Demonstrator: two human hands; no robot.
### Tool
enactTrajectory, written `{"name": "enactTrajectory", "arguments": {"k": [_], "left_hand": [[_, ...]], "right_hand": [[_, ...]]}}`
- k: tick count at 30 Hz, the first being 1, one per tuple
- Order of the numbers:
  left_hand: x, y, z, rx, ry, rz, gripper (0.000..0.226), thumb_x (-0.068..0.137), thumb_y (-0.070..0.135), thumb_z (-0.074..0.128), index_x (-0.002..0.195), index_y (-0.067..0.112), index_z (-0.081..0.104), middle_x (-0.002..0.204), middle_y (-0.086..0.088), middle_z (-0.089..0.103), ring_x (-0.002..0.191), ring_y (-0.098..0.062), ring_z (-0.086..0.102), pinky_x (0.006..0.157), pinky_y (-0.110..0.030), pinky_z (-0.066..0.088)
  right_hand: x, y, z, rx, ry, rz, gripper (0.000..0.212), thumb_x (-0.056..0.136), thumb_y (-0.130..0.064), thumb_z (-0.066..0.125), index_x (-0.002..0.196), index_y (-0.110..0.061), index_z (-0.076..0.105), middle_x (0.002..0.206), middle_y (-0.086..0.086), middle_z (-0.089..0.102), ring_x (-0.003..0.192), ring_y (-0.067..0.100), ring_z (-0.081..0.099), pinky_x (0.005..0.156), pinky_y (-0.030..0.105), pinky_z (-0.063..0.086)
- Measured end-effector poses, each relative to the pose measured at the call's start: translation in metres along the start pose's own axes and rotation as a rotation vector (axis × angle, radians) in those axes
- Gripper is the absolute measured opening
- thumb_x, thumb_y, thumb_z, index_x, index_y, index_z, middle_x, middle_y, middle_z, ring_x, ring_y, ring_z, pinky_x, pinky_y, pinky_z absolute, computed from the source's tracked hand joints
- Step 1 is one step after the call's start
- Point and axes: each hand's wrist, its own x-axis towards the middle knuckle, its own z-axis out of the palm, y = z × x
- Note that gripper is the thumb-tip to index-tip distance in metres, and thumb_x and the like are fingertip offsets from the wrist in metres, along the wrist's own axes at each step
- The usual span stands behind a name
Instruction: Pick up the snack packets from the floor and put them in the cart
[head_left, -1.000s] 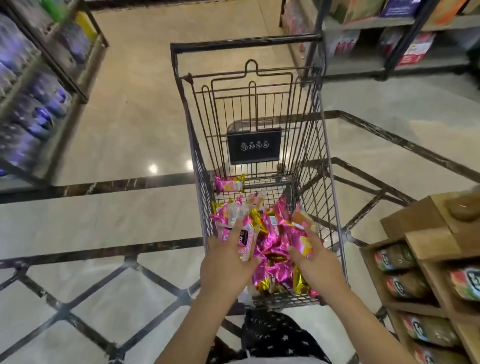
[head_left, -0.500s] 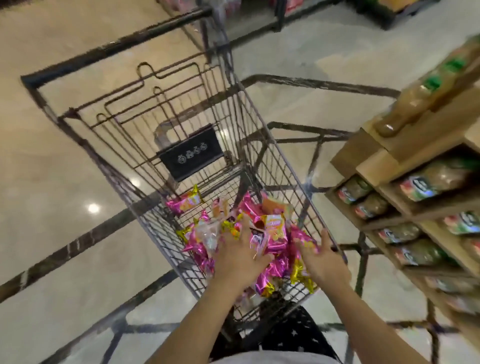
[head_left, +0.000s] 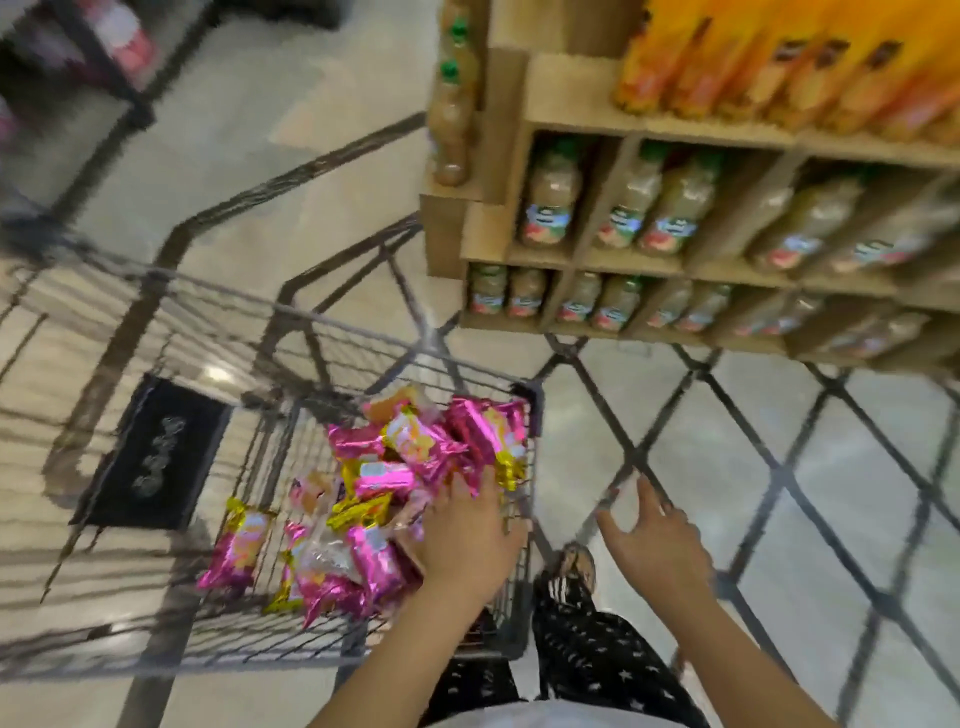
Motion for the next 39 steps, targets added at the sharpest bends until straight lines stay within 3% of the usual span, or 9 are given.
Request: {"name": "enactTrajectory", "arguments": {"k": [3,8,11,19,24,29,39], "left_hand": [[0.003,0.048,0.007,0.126,-0.022,0.198,0.079,0.096,0.060,0.040,0.157,0.018,0.013,0.154,-0.018,0.029,0.140,-0.035,0.028,0.114,-0.046,0.030],[-0.001,0.130,0.019,0.262,-0.114,0.413,0.077,0.097,0.059,0.039,0.157,0.019,0.012,0.160,-0.020,0.017,0.147,-0.036,0.017,0.119,-0.046,0.018],[-0.007,0.183,0.032,0.362,-0.122,0.514,0.075,0.098,0.059,0.038,0.156,0.019,0.013,0.159,-0.020,0.020,0.146,-0.036,0.019,0.118,-0.045,0.019],[-0.051,0.341,0.108,0.575,-0.145,0.728,0.077,0.096,0.065,0.035,0.156,0.020,0.015,0.159,-0.018,0.023,0.145,-0.035,0.023,0.119,-0.043,0.022],[-0.085,0.435,0.163,0.653,-0.170,0.829,0.074,0.097,0.062,0.038,0.155,0.020,0.018,0.158,-0.016,0.026,0.145,-0.035,0.023,0.118,-0.044,0.023],[-0.112,0.508,0.206,0.699,-0.189,0.930,0.077,0.097,0.065,0.034,0.157,0.020,0.014,0.160,-0.019,0.018,0.147,-0.036,0.017,0.119,-0.042,0.017],[-0.106,0.582,0.243,0.793,-0.254,0.976,0.077,0.096,0.067,0.030,0.157,0.024,0.011,0.161,-0.016,0.018,0.147,-0.033,0.018,0.118,-0.040,0.018]], "right_hand": [[-0.012,0.050,-0.010,0.004,0.056,0.125,0.080,0.088,-0.074,0.027,0.154,-0.033,0.009,0.144,0.020,0.040,0.129,0.038,0.041,0.096,0.044,0.042],[-0.030,0.127,-0.015,0.178,0.136,0.294,0.081,0.087,-0.076,0.030,0.153,-0.033,0.014,0.143,0.020,0.042,0.131,0.038,0.040,0.098,0.046,0.043],[-0.041,0.178,-0.013,0.302,0.187,0.383,0.081,0.086,-0.076,0.033,0.152,-0.032,0.019,0.142,0.018,0.045,0.128,0.037,0.044,0.097,0.045,0.047],[-0.079,0.334,-0.012,0.491,0.247,0.585,0.086,0.083,-0.077,0.030,0.154,-0.032,0.013,0.146,0.013,0.044,0.132,0.033,0.042,0.098,0.044,0.046],[-0.097,0.427,-0.020,0.542,0.216,0.669,0.083,0.087,-0.074,0.034,0.154,-0.031,0.011,0.147,0.014,0.036,0.134,0.035,0.036,0.101,0.045,0.042],[-0.114,0.503,-0.028,0.587,0.278,0.750,0.082,0.088,-0.072,0.037,0.154,-0.030,0.013,0.141,0.014,0.041,0.130,0.034,0.039,0.098,0.044,0.043],[-0.091,0.563,-0.031,0.748,0.239,0.735,0.081,0.088,-0.070,0.038,0.154,-0.032,0.011,0.144,0.011,0.040,0.133,0.031,0.037,0.102,0.043,0.042]]}}
